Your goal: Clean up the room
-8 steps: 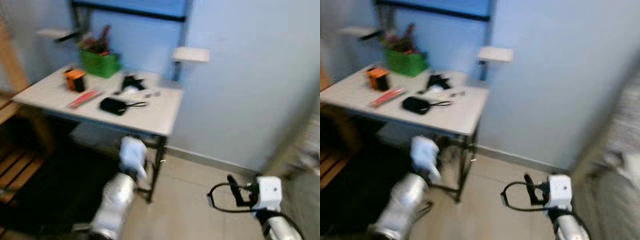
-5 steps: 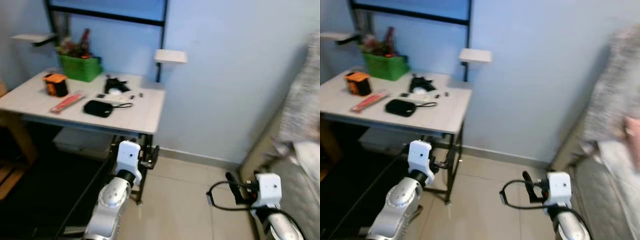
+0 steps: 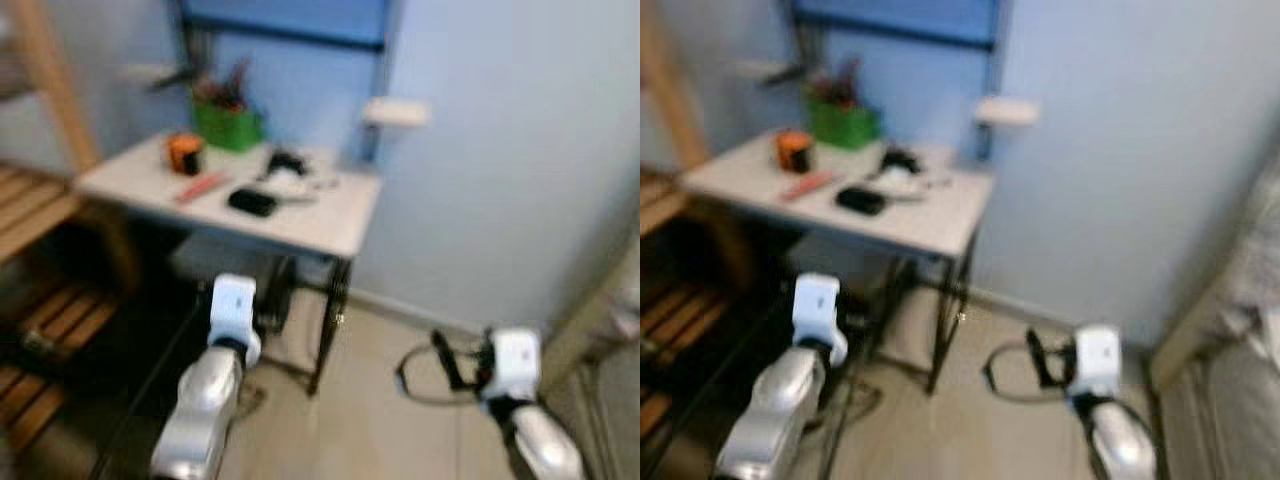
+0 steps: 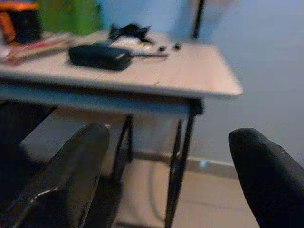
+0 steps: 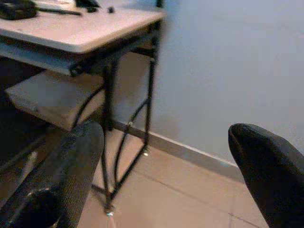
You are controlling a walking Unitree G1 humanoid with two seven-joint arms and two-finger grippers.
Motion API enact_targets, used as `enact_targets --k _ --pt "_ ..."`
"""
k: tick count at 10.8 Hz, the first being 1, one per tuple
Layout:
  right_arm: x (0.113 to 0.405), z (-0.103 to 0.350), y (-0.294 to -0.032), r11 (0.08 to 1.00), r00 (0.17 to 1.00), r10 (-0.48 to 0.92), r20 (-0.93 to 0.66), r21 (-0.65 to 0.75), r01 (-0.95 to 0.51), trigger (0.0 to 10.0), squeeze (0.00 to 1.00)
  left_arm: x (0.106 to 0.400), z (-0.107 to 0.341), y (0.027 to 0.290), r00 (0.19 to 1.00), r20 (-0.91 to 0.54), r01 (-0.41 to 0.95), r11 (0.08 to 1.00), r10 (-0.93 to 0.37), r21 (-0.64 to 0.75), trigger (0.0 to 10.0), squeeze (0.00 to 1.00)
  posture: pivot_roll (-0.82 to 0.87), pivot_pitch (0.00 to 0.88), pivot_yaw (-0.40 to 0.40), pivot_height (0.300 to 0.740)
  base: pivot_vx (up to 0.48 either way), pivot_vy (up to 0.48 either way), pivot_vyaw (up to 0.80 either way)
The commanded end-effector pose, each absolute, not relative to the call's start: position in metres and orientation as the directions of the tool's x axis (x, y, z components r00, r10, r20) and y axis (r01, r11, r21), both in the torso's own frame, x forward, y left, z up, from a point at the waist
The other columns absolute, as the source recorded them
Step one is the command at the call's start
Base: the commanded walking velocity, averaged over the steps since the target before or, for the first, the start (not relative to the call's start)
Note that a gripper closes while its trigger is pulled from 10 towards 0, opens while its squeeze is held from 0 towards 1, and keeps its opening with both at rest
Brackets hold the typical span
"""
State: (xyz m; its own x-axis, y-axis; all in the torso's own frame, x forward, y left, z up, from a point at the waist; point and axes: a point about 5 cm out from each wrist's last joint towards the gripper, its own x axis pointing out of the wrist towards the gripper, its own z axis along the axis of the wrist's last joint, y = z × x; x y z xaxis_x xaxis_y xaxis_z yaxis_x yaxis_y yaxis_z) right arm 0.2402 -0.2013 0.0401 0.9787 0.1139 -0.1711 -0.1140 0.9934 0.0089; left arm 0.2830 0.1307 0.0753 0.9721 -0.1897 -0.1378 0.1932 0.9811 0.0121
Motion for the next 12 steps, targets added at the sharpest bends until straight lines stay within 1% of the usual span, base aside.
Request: enact_targets --k 1,5,10,12 --pt "0.2446 0.0450 -0.2030 0.994 0.981 0.111 -0.159 0.013 -0.110 10.0 0.00 0.2838 0.0802 0.1237 0.969 -0.131 0.211 0.977 -0.207 0.019 10.0 0.00 0.20 0.000 -0.035 0.740 0.000 0.000 0.00" --pt "0.2399 0.0415 -0.2016 0.994 0.980 0.106 -0.168 0.018 -0.105 10.0 0.00 0.2826 0.0850 0.1210 0.961 -0.139 0.245 0.969 -0.240 0.020 10.0 0.00 0.20 0.000 -0.029 0.740 0.000 0.000 0.00" --pt "0.2445 0.0429 -0.2023 0.996 0.982 0.093 -0.163 0.010 -0.092 10.0 0.00 0.2850 0.0858 0.1245 0.962 -0.138 0.242 0.969 -0.234 0.041 10.0 0.00 0.20 0.000 -0.028 0.740 0.000 0.000 0.00" --pt "0.2421 0.0407 -0.1973 0.995 0.980 0.099 -0.171 0.015 -0.098 10.0 0.00 0.2872 0.0851 0.1264 0.964 -0.141 0.234 0.972 -0.226 0.039 10.0 0.00 0.19 0.000 -0.028 0.740 0.000 0.000 0.00"
